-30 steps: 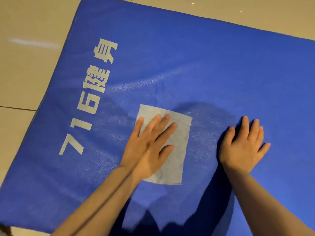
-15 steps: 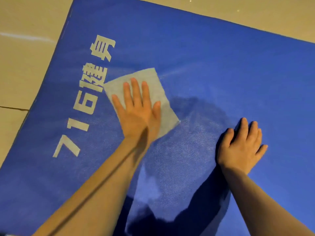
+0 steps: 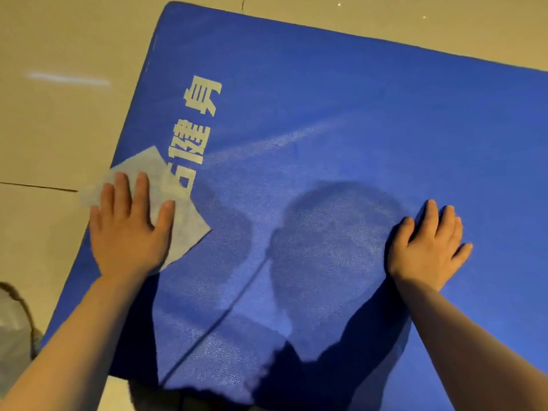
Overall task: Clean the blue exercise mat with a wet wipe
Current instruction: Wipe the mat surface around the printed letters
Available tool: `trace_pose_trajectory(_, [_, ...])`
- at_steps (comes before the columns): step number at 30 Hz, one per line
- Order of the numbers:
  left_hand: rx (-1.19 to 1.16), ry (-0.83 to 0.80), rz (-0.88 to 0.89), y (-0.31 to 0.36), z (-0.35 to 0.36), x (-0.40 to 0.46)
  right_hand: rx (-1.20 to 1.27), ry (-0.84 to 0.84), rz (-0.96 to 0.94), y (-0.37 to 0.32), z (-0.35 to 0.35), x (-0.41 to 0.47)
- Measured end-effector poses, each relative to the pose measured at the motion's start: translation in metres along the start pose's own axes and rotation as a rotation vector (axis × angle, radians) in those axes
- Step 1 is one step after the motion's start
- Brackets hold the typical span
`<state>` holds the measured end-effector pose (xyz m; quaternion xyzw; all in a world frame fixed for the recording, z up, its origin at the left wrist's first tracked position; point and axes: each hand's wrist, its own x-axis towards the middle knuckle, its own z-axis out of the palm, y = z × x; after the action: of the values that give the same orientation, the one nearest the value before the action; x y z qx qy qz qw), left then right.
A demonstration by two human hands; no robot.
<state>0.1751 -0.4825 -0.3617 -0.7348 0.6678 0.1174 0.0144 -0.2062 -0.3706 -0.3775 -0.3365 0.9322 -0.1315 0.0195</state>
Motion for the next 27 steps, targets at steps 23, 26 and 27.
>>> trace_pose_trajectory(23, [-0.146,-0.041,0.925,0.156,0.04,-0.052,-0.005,-0.021,0.026,0.002,0.0,0.001])
trace_pose_trajectory(26, [-0.085,-0.062,0.883,0.127,0.03,-0.022,-0.004,-0.014,0.023,0.002,0.0,0.0])
trace_pose_trajectory(27, [-0.025,-0.055,0.847,0.116,0.025,-0.01,-0.003,-0.013,0.021,0.002,0.0,0.001])
